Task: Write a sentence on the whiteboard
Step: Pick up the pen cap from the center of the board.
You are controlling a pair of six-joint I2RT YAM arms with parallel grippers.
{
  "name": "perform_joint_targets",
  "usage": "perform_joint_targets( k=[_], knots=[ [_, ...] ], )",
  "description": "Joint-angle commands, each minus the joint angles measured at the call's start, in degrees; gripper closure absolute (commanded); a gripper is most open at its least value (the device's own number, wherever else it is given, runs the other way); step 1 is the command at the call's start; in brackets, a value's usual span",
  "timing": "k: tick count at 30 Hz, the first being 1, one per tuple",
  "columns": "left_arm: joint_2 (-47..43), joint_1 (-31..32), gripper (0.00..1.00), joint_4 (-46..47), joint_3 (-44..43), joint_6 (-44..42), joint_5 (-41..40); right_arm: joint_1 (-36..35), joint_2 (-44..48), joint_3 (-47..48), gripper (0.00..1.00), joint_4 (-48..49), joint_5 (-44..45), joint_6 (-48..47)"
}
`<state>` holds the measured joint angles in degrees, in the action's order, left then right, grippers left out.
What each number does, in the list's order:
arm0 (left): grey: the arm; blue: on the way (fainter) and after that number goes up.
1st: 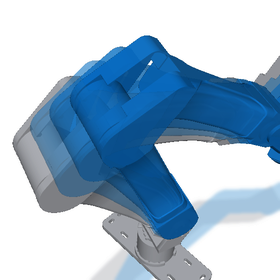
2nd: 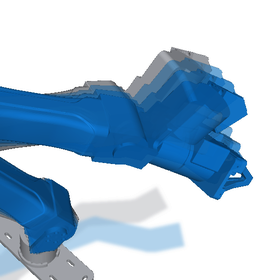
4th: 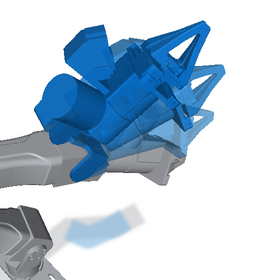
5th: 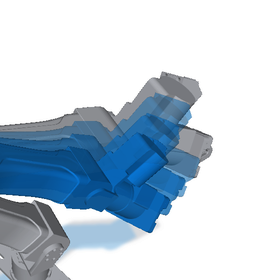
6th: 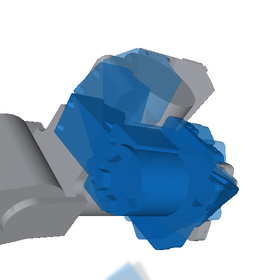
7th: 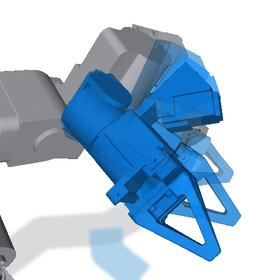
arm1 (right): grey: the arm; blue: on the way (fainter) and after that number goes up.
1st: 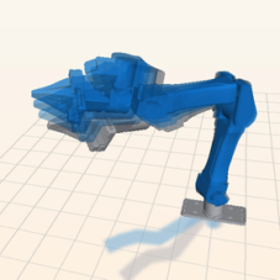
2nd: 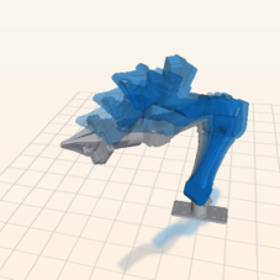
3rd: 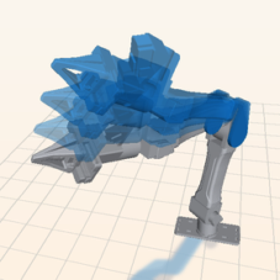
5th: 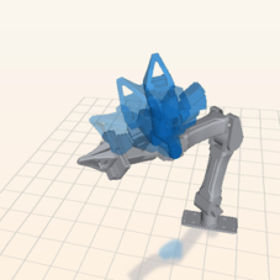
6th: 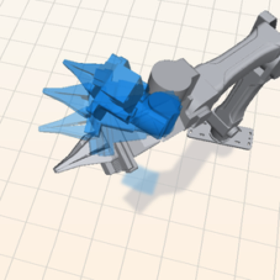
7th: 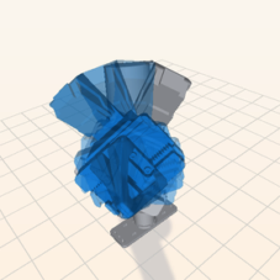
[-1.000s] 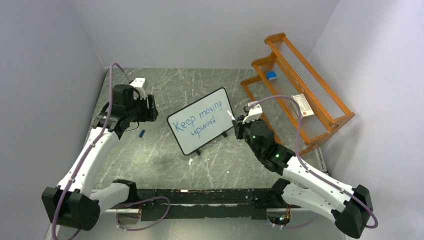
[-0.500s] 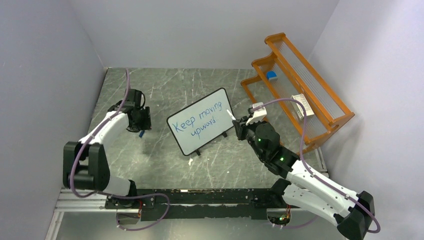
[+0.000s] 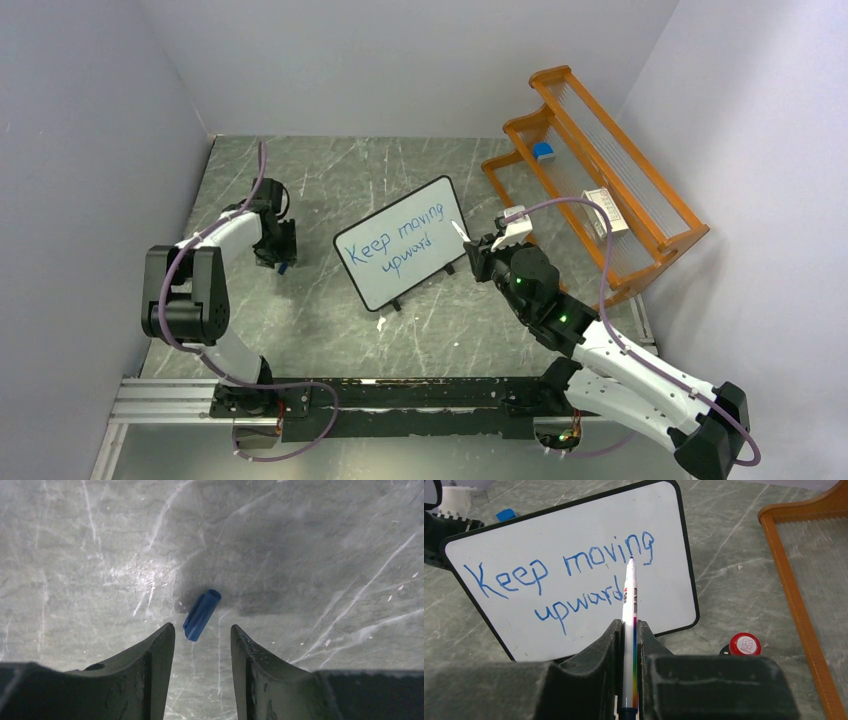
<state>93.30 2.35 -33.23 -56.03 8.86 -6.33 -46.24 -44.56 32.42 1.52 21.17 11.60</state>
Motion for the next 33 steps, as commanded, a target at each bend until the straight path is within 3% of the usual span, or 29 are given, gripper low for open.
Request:
perform_joint_targets(
  k=[1,11,29,33],
  knots=[
    [2.5,-0.5,0.53,1.4,-1.8,-2.1,3.3,0.3,0.3,-0.7,1.00,1.7,-0.3,0.4],
    [1.4,-0.5,0.69,0.7,1.1,-2.3,8.1,0.2,0.5,-0.5,1.00,1.4,0.2,0.5],
    [6.0,-0.5,0.74,1.0,-1.0,-1.6,6.4,0.2,0.2,-0.4,1.00,1.3,0.1,0.3],
    [6.1,-0.5,0.82,1.4,-1.2,-1.5,7.4,0.2,0.0,-0.4,1.00,1.4,-0.2,0.2]
  ],
)
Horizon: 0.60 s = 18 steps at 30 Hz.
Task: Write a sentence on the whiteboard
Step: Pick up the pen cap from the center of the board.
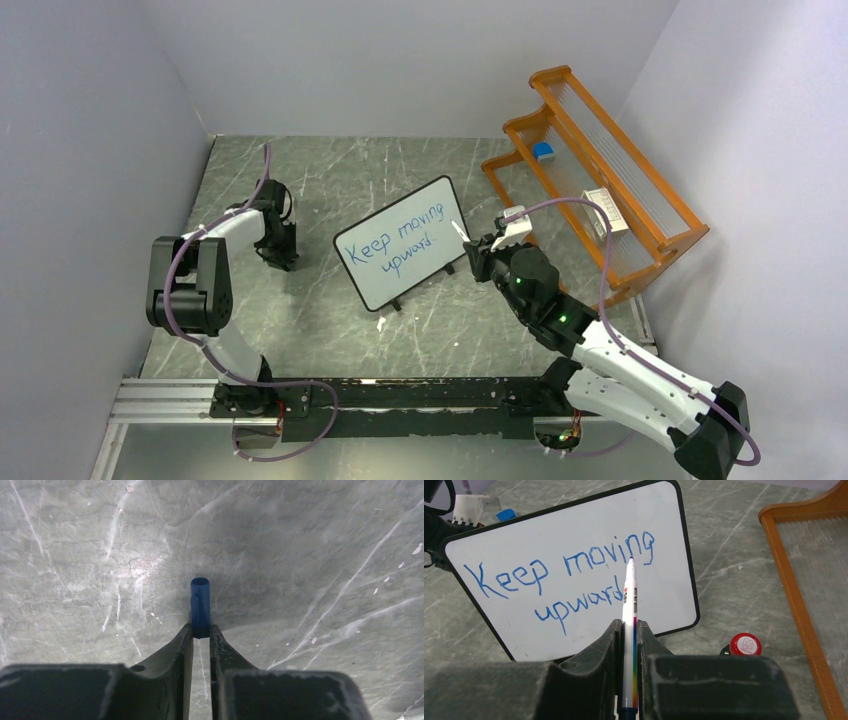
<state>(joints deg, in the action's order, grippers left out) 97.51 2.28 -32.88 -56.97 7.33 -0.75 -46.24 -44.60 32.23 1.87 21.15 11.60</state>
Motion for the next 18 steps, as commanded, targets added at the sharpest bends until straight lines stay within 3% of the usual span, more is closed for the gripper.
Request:
perform_joint_targets(
  k=[1,5,12,18],
  knots=[
    [1.6,-0.4,0.85,1.2,-0.1,0.1,2.3,0.2,0.0,-0.2,1.00,1.1,-0.3,0.1],
    [-1.0,-0.4,0.95,1.7,0.8,0.1,3.8,0.2,-0.1,0.2,1.00,1.1,-1.5,-0.1],
    [-11.1,-0.4,0.95,2.1,1.6,0.2,3.7,0.2,-0.2,1.3,1.00,0.6,-6.0,-0.9],
    [-25.2,0.1,0.95,4.4,1.8,-1.8,4.0,0.1,0.5,4.0,1.00,-1.0,-10.4,-0.3]
  ],
)
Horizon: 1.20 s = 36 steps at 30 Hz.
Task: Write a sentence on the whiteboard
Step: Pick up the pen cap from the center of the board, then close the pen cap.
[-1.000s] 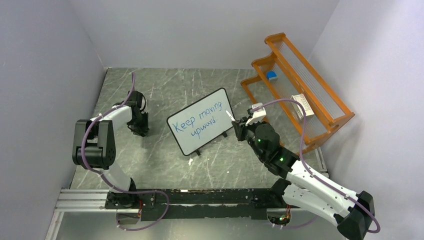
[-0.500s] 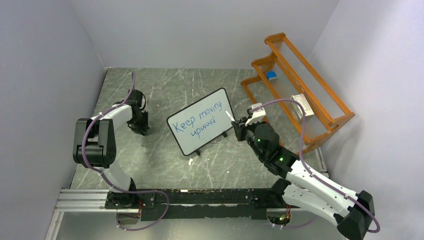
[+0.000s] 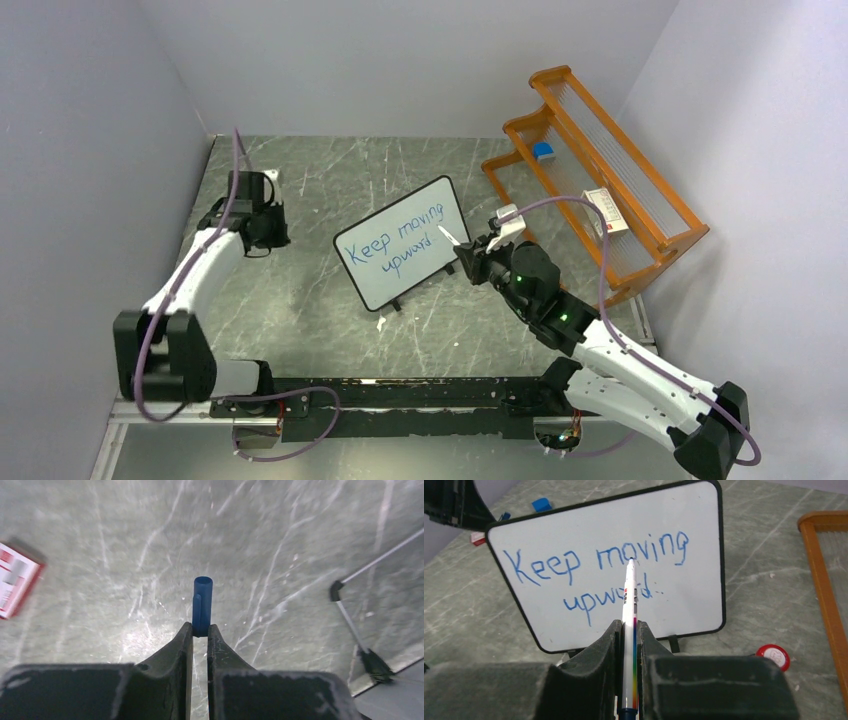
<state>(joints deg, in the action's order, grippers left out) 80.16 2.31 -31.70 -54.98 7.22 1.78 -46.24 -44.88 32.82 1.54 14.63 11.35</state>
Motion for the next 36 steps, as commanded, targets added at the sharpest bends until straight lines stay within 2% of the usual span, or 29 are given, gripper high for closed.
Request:
perform_joint_targets(
  k=[1,6,9,13,18,22,28,36],
  knots=[
    [-9.9,0.3,0.95,3.4,-0.6,-2.2,1.8,0.1,0.8,4.2,1.00,-1.2,-4.6,0.0],
    [-17.8,3.3,0.95,3.4,-5.3,-6.1,6.2,0.1,1.0,8.5,1.00,-5.3,-7.5,-0.2],
    [-21.0,6.6,0.95,2.2,-8.2,-12.2,9.6,0.1,1.7,11.6,1.00,-7.9,-8.9,-0.8],
    [-25.4,14.0,0.95,0.0,-10.4,-20.9,7.4,0.2,1.7,15.4,1.00,-11.9,-11.3,-1.4],
    [-29.7,23.8,0.95,-0.8,-8.9,-29.5,5.7,0.1,0.9,19.5,1.00,-16.0,-15.9,-2.8],
    [-30.6,30.1,0.95,-2.5,-8.1,-35.0,5.1,0.1,-0.7,21.5,1.00,-16.7,-20.9,-3.1],
    [-30.1,39.3,0.95,-6.1,-8.7,-41.8,-0.6,0.1,-3.1,23.4,1.00,-15.9,-27.3,-3.1],
    [-31.0,43.3,0.95,-6.4,-8.7,-47.5,1.5,0.1,-6.5,25.1,1.00,-14.8,-33.9,-3.0]
  ],
)
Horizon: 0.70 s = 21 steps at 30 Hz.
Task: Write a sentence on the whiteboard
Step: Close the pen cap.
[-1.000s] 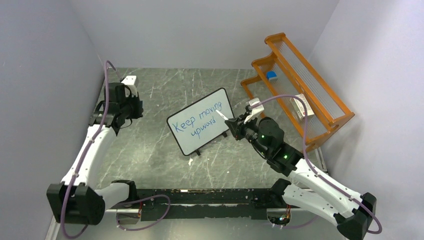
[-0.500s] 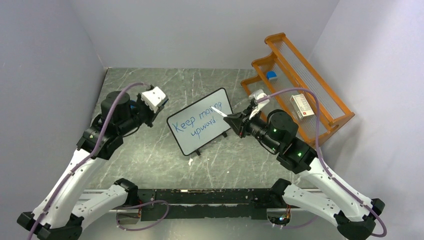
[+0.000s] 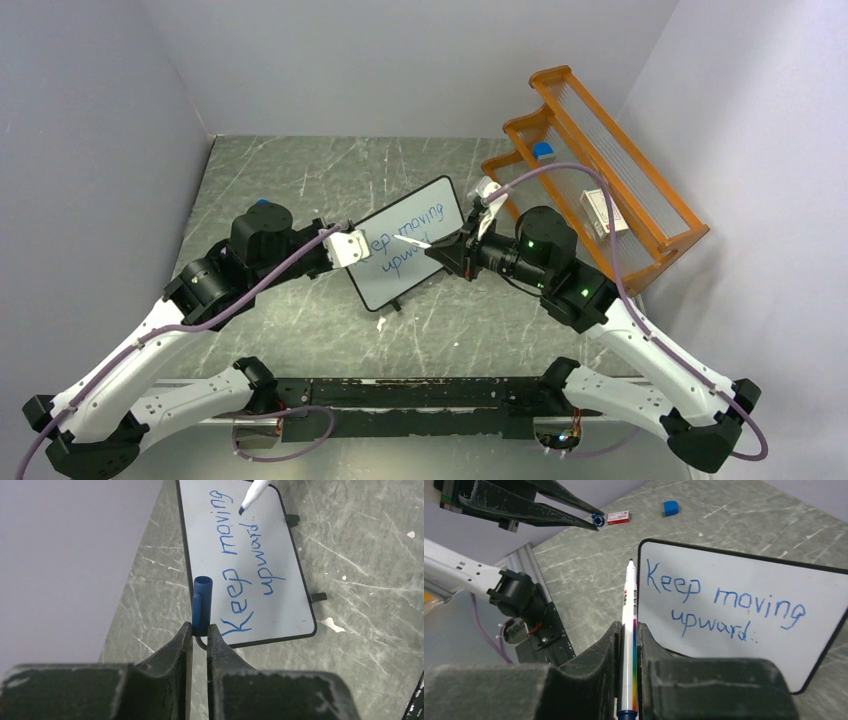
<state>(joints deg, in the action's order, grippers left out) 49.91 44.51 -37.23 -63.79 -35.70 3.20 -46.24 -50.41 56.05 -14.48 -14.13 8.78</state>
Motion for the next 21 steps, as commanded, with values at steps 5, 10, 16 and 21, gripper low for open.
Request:
perform_joint_targets(
  k=[5,10,16,21],
  knots=[
    [0.4,2.8,0.95,-1.7,0.2,-6.7,-0.9,0.1,-2.5,2.6,1.00,2.9,-8.1,-0.5],
    [1.1,4.6,0.95,-2.2,0.2,-7.6,-3.1,0.1,-2.9,2.8,1.00,4.2,-9.8,-0.4],
    [1.8,5.7,0.95,-2.8,-0.1,-8.1,-3.1,0.1,-3.4,2.5,1.00,5.2,-10.8,-0.2],
    [1.6,6.1,0.95,-2.3,0.0,-8.1,-3.1,0.1,-3.9,2.3,1.00,5.3,-11.1,-0.2]
  ],
)
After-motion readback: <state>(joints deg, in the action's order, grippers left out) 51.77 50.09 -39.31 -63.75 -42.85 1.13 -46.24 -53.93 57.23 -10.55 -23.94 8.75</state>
